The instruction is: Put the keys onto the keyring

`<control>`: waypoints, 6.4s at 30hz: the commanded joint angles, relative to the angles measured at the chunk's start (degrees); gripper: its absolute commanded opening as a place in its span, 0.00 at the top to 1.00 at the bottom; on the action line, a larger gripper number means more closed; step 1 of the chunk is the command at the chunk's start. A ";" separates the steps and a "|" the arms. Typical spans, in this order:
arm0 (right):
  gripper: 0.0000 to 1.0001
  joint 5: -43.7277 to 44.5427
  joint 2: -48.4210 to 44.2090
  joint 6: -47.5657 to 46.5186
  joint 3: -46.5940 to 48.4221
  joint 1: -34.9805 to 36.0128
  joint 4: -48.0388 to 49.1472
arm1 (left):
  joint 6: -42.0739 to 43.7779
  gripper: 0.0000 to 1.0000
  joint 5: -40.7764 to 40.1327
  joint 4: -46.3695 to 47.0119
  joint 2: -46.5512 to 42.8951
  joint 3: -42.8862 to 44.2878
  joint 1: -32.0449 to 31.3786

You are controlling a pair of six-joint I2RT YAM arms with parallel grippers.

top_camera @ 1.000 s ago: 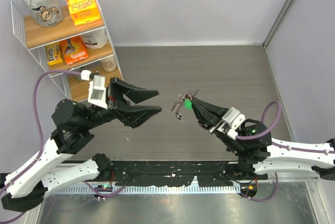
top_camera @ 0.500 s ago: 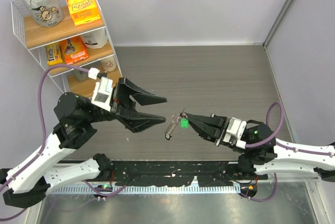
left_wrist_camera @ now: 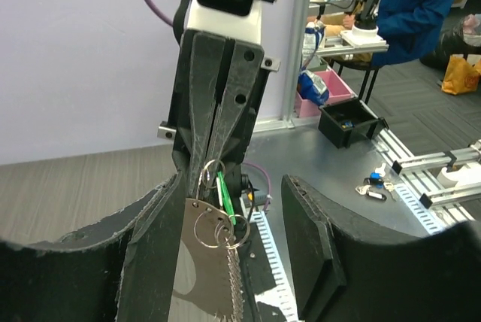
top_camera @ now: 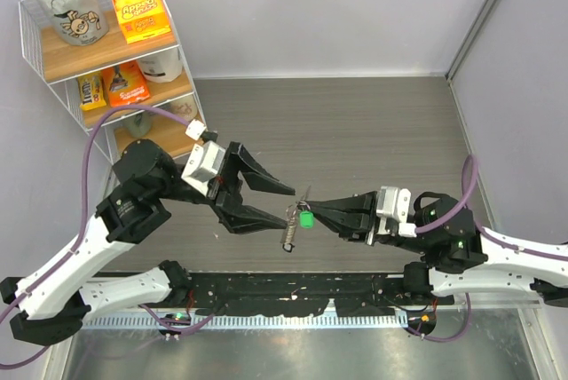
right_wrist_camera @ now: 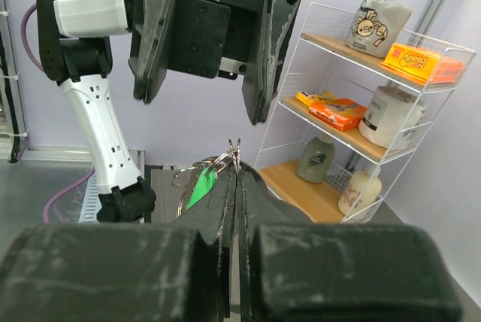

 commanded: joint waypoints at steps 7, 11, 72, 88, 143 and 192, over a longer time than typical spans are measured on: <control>0.95 0.24 2.06 3.62 5.74 -0.18 -3.44 | 4.66 0.45 -0.37 -7.62 0.77 2.63 -0.23; 0.95 0.06 2.85 3.97 6.62 -0.09 -4.14 | 5.36 0.45 -1.25 -8.23 0.59 2.81 -0.23; 0.57 4.80 -2.50 1.42 4.95 -0.09 -11.44 | 11.52 1.00 -17.95 -13.51 1.29 2.28 -0.23; 0.63 17.03 2.94 2.92 10.22 -0.09 -15.04 | 12.40 1.00 -26.65 -17.37 3.05 2.37 -0.23; 0.88 21.51 6.28 8.80 8.20 -0.09 -13.64 | 7.83 1.00 -18.21 2.40 -8.02 -9.58 -0.23; 0.46 20.89 5.31 49.22 -24.93 -13.34 -32.18 | -3.95 0.58 -49.85 -2.35 -9.08 -34.80 -0.23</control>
